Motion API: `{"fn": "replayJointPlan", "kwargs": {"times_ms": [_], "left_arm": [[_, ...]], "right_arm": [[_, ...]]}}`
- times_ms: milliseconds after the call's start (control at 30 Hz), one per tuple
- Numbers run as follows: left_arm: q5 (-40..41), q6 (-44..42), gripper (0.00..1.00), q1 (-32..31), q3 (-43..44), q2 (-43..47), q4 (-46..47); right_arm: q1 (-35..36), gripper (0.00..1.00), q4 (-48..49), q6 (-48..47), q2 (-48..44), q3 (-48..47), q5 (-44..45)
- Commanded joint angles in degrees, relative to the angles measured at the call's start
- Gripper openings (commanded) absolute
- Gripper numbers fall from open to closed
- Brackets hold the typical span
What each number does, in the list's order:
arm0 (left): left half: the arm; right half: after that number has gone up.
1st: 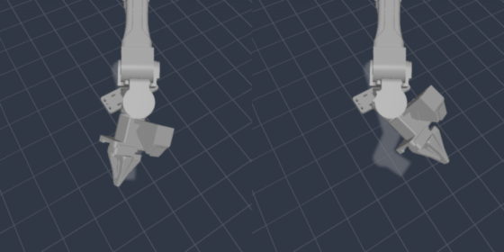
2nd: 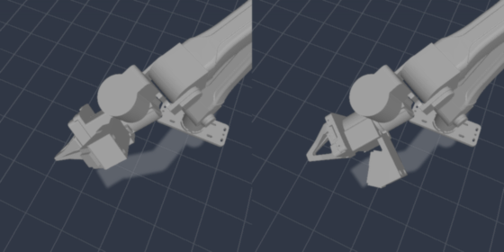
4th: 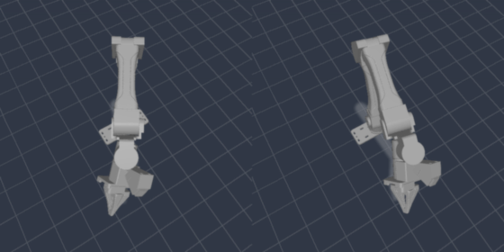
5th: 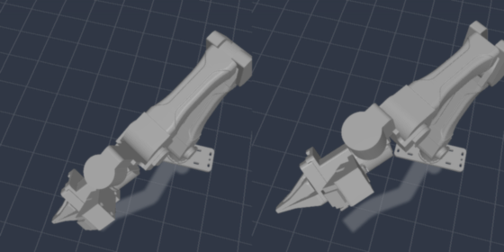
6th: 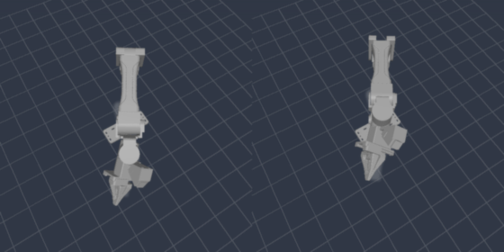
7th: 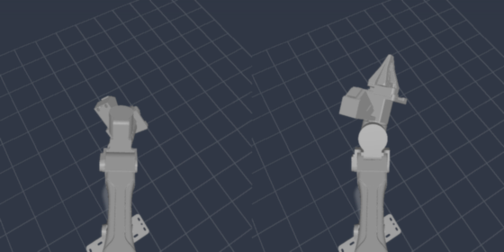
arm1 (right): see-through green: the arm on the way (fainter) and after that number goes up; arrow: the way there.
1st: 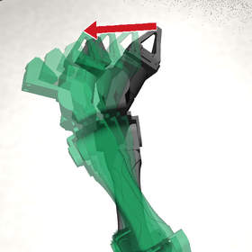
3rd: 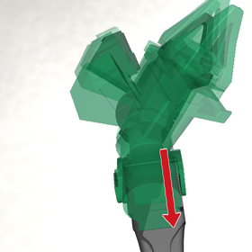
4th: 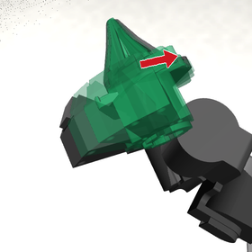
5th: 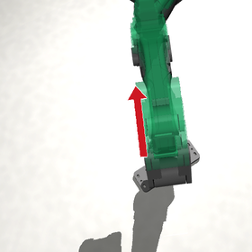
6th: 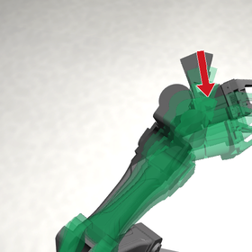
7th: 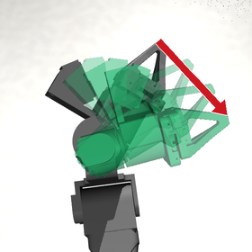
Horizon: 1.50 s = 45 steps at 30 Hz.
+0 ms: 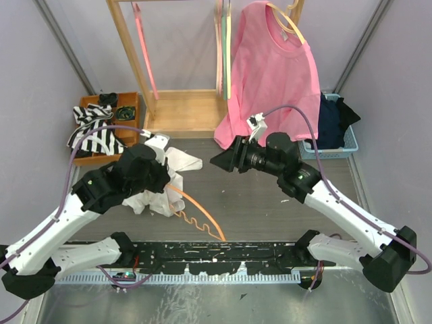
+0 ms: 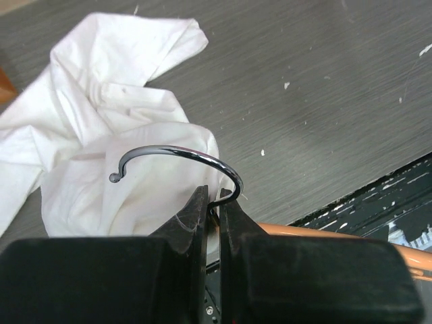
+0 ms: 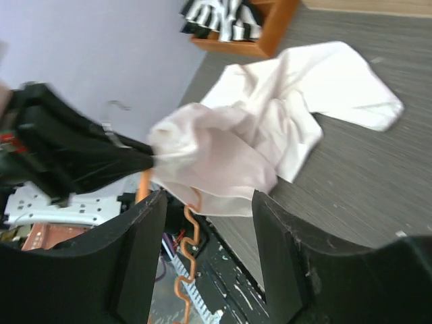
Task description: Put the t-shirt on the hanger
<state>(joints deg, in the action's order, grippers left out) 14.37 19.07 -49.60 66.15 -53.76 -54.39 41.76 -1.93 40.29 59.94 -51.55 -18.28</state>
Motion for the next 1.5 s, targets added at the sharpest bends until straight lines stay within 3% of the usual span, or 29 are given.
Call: {"fn": "replayJointPlan", "kwargs": {"times_ms": [0, 267, 533, 1033, 1200, 1333, 1467], "left_arm": [[2.04, -1.95, 0.00, 0.21, 6.30, 2.43, 0.38], [2.68, -3.32, 0.00, 0.20, 10.02, 2.12, -0.45], [3.02, -3.67, 0.00, 0.18, 11.05, 1.85, -0.78], [3.08, -4.02, 0.00, 0.12, 11.27, 2.01, -0.60], [3.19, -4.19, 0.00, 0.18, 11.70, 1.82, -0.46], [3.38, -4.15, 0.00, 0.14, 12.21, 1.70, 0.09], [3.63, -4.28, 0.00, 0.14, 12.69, 1.41, 0.94]], "right_arm": [[-1.66, 0.61, -13.66, 1.81, 1.92, -3.01, 0.44], [1.19, 0.59, 5.42, 10.70, 8.63, 8.30, -5.90], [11.04, 0.58, 10.59, 8.79, 23.21, 1.28, -0.99], [12.69, 0.55, 17.08, 8.70, 35.52, -4.87, -0.23], [13.44, 0.48, 17.24, 8.49, 37.57, -6.07, -0.26], [13.83, 0.35, 17.32, 8.09, 36.95, -5.38, -0.11], [13.83, 0.16, 17.66, 8.10, 34.99, -3.65, 0.36]]}}
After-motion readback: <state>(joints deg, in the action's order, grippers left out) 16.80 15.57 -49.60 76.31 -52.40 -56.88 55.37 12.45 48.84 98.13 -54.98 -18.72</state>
